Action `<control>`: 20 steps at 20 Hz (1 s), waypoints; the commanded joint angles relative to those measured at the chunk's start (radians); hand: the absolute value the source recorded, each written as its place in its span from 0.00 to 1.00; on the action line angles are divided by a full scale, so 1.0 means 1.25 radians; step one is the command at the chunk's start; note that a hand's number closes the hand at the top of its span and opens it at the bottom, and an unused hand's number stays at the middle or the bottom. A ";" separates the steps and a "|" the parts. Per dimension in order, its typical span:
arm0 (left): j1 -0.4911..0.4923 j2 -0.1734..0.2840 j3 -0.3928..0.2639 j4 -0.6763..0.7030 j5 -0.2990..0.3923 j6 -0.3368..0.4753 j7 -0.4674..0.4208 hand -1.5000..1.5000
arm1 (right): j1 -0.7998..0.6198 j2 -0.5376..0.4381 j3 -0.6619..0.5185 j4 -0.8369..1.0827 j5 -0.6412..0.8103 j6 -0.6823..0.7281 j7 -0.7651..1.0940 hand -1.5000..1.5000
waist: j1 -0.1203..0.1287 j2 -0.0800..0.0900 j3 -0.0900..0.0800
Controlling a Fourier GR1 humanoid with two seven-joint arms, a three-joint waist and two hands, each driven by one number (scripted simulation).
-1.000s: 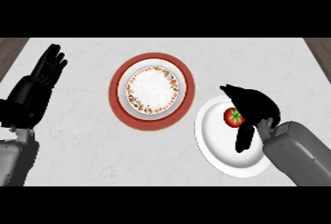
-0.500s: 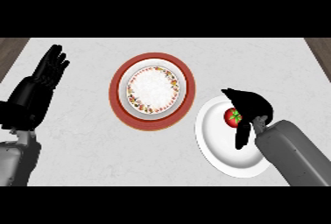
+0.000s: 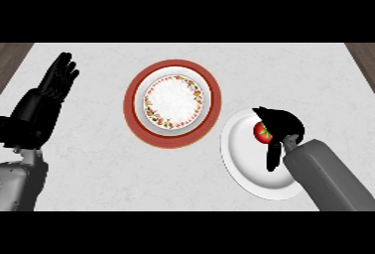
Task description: Pick the tomato from the plate and place it in the plate
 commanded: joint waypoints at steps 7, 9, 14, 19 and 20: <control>-0.018 -0.010 0.017 0.014 -0.001 -0.007 0.028 0.50 | 0.052 -0.020 -0.029 0.034 0.133 -0.251 -0.150 1.00 | -0.007 0.000 0.000; 0.003 -0.010 0.012 -0.031 -0.005 0.000 0.036 0.50 | 0.106 -0.070 -0.084 -0.018 0.106 -0.245 -0.100 1.00 | -0.015 -0.004 0.000; -0.023 -0.001 0.033 -0.003 0.005 -0.004 0.044 0.50 | 0.227 -0.156 -0.164 -0.012 0.127 -0.366 -0.109 1.00 | -0.021 -0.002 0.000; 0.005 -0.033 0.013 -0.009 -0.028 0.013 0.013 0.50 | 0.289 -0.207 -0.203 -0.243 0.139 -0.353 -0.065 1.00 | -0.017 -0.004 -0.001; -0.020 -0.016 0.022 -0.006 -0.013 -0.011 0.037 0.50 | 0.254 -0.179 -0.215 -0.168 0.157 -0.405 -0.109 1.00 | -0.009 -0.002 0.000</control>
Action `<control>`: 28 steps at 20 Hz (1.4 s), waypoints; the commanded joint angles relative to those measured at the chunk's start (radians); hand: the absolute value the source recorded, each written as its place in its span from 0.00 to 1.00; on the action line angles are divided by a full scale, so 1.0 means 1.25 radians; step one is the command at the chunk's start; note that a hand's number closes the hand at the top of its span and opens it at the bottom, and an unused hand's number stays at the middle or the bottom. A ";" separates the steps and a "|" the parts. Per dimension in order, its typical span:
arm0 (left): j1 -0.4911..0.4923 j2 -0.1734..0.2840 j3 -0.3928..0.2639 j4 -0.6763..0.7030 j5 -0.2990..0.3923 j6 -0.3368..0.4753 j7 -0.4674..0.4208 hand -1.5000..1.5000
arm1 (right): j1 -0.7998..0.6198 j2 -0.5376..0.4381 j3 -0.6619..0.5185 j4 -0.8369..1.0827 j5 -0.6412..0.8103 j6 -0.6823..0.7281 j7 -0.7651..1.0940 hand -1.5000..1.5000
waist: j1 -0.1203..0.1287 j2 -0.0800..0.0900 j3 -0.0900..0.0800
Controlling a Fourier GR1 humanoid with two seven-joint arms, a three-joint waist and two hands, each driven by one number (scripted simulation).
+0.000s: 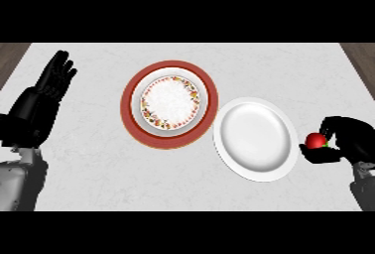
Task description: Pick the tomato from the plate and place it in the plate
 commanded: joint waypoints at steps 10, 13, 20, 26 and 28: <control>-0.002 -0.005 0.010 0.010 -0.007 -0.006 0.001 0.50 | 0.006 0.046 -0.040 -0.438 -0.147 0.037 -0.039 1.00 | -0.002 -0.001 0.000; 0.044 0.004 0.019 -0.018 0.015 -0.035 -0.015 0.50 | -0.033 0.110 -0.014 -0.519 -0.179 0.058 0.025 1.00 | 0.013 -0.002 0.000; 0.006 -0.023 -0.014 -0.053 -0.020 -0.012 0.053 0.50 | -0.133 0.235 0.084 -0.498 -0.110 0.083 0.108 1.00 | 0.016 0.003 0.001; -0.004 -0.028 -0.007 -0.013 -0.017 -0.032 0.004 0.50 | -0.367 0.386 0.111 -0.254 -0.055 0.050 0.147 1.00 | 0.027 0.006 0.001; -0.038 -0.012 0.031 0.050 -0.013 -0.038 -0.037 0.50 | -0.384 0.418 0.100 -0.225 -0.063 0.053 0.143 1.00 | 0.018 0.006 0.001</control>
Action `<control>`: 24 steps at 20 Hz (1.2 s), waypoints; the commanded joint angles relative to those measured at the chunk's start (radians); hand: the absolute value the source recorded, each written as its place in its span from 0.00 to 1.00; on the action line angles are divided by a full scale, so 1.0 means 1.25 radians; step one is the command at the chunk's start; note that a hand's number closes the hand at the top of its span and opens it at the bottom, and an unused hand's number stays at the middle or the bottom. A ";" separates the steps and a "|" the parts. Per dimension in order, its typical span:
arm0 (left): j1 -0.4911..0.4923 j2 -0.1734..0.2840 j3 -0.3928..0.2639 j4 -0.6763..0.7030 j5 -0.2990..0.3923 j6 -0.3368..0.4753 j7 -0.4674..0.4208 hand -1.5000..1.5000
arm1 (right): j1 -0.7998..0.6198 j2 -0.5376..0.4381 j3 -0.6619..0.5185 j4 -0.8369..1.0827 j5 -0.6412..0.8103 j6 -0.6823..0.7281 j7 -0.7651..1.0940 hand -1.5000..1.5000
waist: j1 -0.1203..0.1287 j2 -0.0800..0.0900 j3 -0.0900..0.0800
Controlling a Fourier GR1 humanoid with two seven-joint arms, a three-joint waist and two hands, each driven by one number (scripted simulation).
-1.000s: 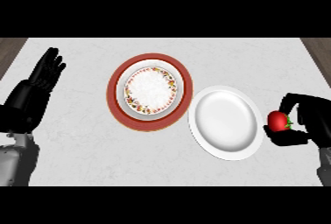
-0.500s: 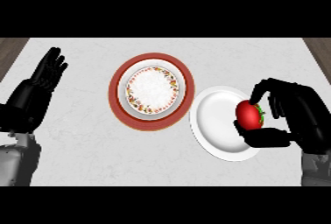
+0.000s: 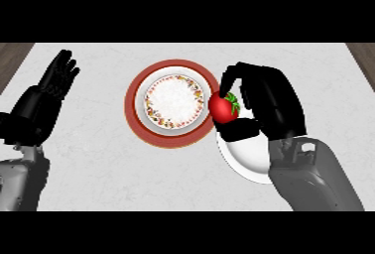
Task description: Pick the tomato from the plate and place it in the plate
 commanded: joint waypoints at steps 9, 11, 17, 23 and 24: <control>-0.012 -0.015 -0.012 -0.016 -0.017 -0.002 0.013 0.50 | -0.281 0.120 0.044 0.523 -0.038 -0.212 -0.036 1.00 | 0.020 0.005 0.000; -0.025 -0.028 -0.010 0.018 -0.024 0.009 -0.005 0.50 | -0.335 0.120 0.056 0.585 -0.066 -0.245 -0.029 1.00 | 0.016 0.005 0.000; -0.020 -0.024 -0.014 0.044 -0.018 -0.025 -0.043 0.50 | -0.395 0.121 0.119 0.812 -0.135 -0.340 -0.097 1.00 | 0.033 0.012 0.000; -0.051 -0.039 -0.034 0.006 -0.025 -0.010 0.011 0.50 | -0.420 0.121 0.164 0.894 -0.289 -0.445 -0.075 0.00 | 0.065 0.016 0.000; -0.089 -0.060 -0.049 0.039 -0.042 0.008 -0.002 0.50 | -0.431 0.121 0.159 0.907 -0.317 -0.422 -0.090 0.00 | 0.065 0.021 0.000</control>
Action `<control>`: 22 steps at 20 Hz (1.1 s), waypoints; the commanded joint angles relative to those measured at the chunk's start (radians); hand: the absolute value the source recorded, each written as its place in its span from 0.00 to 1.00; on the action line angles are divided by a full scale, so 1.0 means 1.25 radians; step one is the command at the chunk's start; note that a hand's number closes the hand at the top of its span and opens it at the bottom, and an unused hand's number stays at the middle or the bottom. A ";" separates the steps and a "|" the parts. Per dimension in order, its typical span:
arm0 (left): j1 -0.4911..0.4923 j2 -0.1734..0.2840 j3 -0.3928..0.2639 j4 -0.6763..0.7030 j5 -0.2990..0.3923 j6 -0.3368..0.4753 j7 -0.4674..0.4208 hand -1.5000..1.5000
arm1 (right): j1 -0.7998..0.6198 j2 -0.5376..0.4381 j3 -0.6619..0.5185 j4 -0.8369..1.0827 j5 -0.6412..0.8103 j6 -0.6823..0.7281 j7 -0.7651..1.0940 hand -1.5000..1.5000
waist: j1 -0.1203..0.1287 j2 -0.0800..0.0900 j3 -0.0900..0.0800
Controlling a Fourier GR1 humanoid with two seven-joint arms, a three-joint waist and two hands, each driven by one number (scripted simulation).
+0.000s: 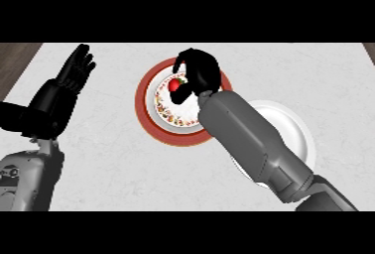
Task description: Pick the tomato from the plate and place it in the plate
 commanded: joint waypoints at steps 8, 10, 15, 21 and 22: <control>-0.005 -0.006 -0.013 0.000 -0.011 -0.005 -0.011 0.50 | -0.020 0.000 0.003 0.046 -0.236 -0.141 -0.177 0.00 | 0.029 0.002 0.001; -0.042 -0.002 0.000 0.016 0.009 -0.013 0.011 0.50 | -0.026 0.000 -0.027 0.059 -0.267 -0.182 -0.226 0.00 | 0.024 0.006 0.001; -0.020 -0.029 -0.019 0.023 -0.030 0.024 -0.002 0.50 | -0.024 0.000 -0.097 0.028 -0.396 -0.205 -0.314 0.00 | 0.004 0.001 0.001; 0.038 0.018 0.042 -0.009 0.002 -0.003 -0.016 0.50 | 0.004 0.000 -0.189 0.060 -0.448 -0.182 -0.416 0.00 | -0.041 -0.011 0.001; 0.056 0.008 0.028 -0.016 -0.010 0.002 -0.022 0.50 | 0.036 -0.028 -0.208 0.071 -0.450 -0.157 -0.473 0.00 | -0.044 -0.010 0.001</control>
